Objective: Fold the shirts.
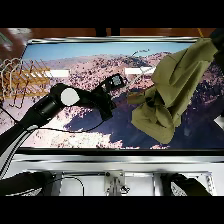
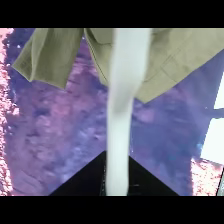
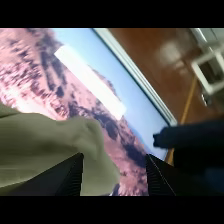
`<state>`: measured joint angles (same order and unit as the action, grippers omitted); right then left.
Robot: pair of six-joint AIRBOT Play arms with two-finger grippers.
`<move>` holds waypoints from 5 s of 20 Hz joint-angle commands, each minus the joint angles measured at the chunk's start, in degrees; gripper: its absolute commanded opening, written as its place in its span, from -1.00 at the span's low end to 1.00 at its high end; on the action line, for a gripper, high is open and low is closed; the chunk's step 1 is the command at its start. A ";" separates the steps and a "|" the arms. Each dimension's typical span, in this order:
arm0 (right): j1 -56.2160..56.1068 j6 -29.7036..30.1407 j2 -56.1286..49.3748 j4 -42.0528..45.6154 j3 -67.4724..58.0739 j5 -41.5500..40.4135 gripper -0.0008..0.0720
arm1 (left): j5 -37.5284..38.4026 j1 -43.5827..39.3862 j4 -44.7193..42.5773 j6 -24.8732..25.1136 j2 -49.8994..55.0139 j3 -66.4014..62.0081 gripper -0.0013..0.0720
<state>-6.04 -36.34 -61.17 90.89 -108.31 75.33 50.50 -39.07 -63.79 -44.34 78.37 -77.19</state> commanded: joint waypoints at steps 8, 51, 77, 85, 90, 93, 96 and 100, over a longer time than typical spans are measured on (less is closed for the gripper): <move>0.26 15.76 -0.39 -5.57 -0.04 10.16 0.70 | 0.52 0.11 -1.60 1.14 -0.07 0.42 -0.83; 0.24 24.55 -0.02 -15.76 -0.07 14.03 -0.78 | -29.99 14.16 -14.01 4.68 -2.45 -7.69 0.86; 0.22 15.17 2.47 -25.33 -0.07 8.66 -0.78 | -16.79 16.04 37.62 -16.90 -11.34 20.44 0.84; 0.22 10.23 2.47 -31.91 -0.07 6.05 -0.78 | -32.57 -2.40 47.21 -17.88 0.72 20.90 0.84; 0.22 9.07 2.47 -32.13 -0.07 6.10 -0.78 | -33.09 -3.08 48.63 -17.88 1.90 20.52 0.83; 0.22 8.92 2.47 -31.85 -0.07 6.10 -0.78 | -33.42 -3.80 48.89 -17.90 2.60 20.52 -0.29; 0.22 8.92 2.47 -28.76 -0.04 6.75 -0.78 | -32.22 -1.20 48.72 -17.84 1.53 20.52 -0.81; 0.22 8.98 2.45 -26.01 -0.07 8.70 -0.78 | -25.75 9.57 41.90 -17.86 -5.38 20.52 -0.81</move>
<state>-5.80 -27.33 -58.76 63.00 -108.33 82.91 20.67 -35.53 -17.85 -62.24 76.75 -56.64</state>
